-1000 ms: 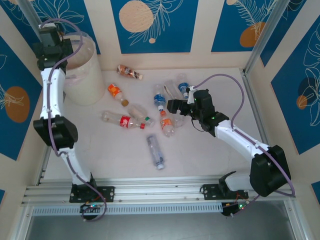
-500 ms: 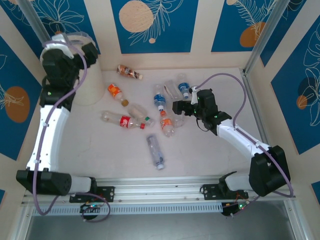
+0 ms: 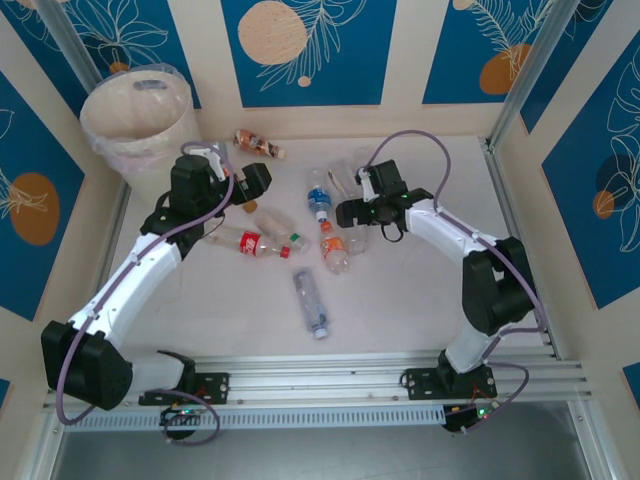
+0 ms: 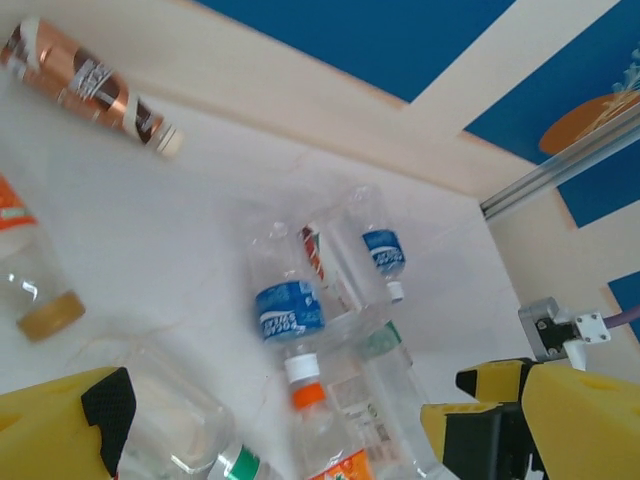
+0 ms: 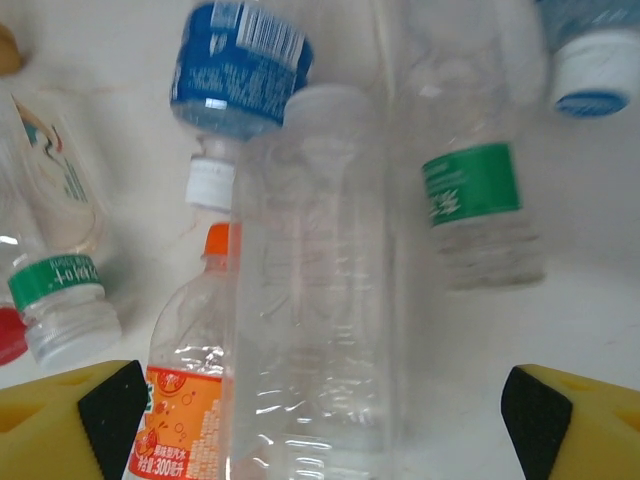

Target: Put the plastic bottles in the bin

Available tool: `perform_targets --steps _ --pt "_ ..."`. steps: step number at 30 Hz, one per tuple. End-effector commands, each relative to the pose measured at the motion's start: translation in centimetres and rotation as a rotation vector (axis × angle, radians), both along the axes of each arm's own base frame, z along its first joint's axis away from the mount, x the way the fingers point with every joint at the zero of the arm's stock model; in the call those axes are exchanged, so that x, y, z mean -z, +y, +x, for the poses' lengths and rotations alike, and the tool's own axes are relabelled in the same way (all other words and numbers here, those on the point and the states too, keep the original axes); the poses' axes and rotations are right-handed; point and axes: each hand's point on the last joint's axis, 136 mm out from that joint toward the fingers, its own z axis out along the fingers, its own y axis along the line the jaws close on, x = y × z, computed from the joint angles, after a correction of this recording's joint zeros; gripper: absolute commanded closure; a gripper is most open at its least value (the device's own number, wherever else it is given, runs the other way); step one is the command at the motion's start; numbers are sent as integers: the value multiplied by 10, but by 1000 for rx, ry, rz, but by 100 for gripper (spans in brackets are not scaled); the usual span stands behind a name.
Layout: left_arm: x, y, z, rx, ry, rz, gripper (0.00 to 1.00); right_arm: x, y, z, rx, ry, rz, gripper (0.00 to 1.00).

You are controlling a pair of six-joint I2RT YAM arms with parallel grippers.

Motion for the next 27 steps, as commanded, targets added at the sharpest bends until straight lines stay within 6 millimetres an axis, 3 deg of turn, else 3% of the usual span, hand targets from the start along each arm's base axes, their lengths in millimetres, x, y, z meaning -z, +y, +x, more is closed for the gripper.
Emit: perform_targets --steps 1,5,9,13,19,27 --pt "11 -1 -7 11 26 1 0 27 0 -10 62 102 -70 6" --pt "15 -7 -3 41 23 -9 0 40 -3 -8 82 111 -96 12" --pt "24 -11 -1 59 49 -4 0 43 0 -6 49 95 -107 33" --pt "24 -16 0 88 53 -5 0 34 -2 -5 23 45 -125 46" --pt "17 -23 0 132 34 -17 0 -15 -5 -9 -22 -145 -83 54" --pt "-19 -63 -14 389 -113 -153 0 -106 30 -47 -211 -384 325 58"
